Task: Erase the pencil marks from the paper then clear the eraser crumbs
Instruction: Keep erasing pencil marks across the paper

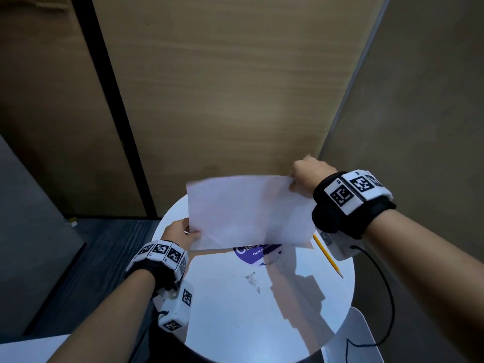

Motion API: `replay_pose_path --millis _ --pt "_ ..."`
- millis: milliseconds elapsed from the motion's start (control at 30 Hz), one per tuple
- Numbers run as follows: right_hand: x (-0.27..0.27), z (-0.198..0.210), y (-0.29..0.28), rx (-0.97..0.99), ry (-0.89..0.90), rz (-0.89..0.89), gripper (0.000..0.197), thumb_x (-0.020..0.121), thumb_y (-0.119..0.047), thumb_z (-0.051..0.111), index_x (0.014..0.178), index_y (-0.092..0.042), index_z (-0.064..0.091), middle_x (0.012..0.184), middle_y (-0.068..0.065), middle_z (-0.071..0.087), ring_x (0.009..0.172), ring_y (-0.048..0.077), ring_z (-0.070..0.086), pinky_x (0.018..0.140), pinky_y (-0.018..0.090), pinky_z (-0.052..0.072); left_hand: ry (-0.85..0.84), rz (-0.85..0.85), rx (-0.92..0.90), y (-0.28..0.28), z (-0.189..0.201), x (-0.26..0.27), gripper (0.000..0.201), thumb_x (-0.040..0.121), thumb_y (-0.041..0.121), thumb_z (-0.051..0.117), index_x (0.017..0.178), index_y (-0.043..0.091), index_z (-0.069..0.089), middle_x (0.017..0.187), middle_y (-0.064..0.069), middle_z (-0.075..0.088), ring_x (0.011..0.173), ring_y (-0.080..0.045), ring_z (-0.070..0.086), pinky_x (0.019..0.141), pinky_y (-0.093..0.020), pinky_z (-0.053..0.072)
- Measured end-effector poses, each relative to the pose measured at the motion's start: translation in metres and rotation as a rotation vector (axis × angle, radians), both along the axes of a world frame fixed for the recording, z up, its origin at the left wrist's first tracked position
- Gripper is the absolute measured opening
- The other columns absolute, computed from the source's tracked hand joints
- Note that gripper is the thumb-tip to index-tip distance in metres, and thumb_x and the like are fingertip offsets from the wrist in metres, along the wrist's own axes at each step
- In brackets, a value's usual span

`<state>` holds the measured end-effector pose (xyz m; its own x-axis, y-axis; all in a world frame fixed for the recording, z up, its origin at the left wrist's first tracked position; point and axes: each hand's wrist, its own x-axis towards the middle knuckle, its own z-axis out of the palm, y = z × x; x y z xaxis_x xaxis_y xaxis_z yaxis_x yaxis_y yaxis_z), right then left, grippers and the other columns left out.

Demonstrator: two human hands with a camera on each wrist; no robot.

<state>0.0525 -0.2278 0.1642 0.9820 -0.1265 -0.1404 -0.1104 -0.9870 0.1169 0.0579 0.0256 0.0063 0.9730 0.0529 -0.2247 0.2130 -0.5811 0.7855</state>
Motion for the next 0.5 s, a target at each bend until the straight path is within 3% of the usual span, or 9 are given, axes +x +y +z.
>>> replay_pose_path --millis 233,500 --pt "0.0035 0.0034 0.0025 -0.064 0.049 0.016 0.038 0.091 -0.018 0.056 0.127 -0.006 0.053 0.130 0.016 0.045 0.109 0.037 0.056 0.076 0.036 0.043 -0.007 -0.010 0.046 0.0002 -0.0032 -0.0040 0.021 0.091 0.007 0.058 0.112 0.006 0.064 0.107 -0.013 0.066 0.102 -0.031 0.060 0.089 -0.034 0.047" --pt "0.0031 0.0045 0.0072 -0.112 0.024 0.053 0.037 0.092 -0.017 0.054 0.128 -0.010 0.054 0.131 0.015 0.045 0.109 0.036 0.056 0.075 0.035 0.043 -0.012 -0.022 0.075 0.0048 -0.0034 -0.0032 0.019 0.092 0.009 0.058 0.109 0.003 0.064 0.107 -0.014 0.066 0.102 -0.031 0.059 0.090 -0.037 0.048"
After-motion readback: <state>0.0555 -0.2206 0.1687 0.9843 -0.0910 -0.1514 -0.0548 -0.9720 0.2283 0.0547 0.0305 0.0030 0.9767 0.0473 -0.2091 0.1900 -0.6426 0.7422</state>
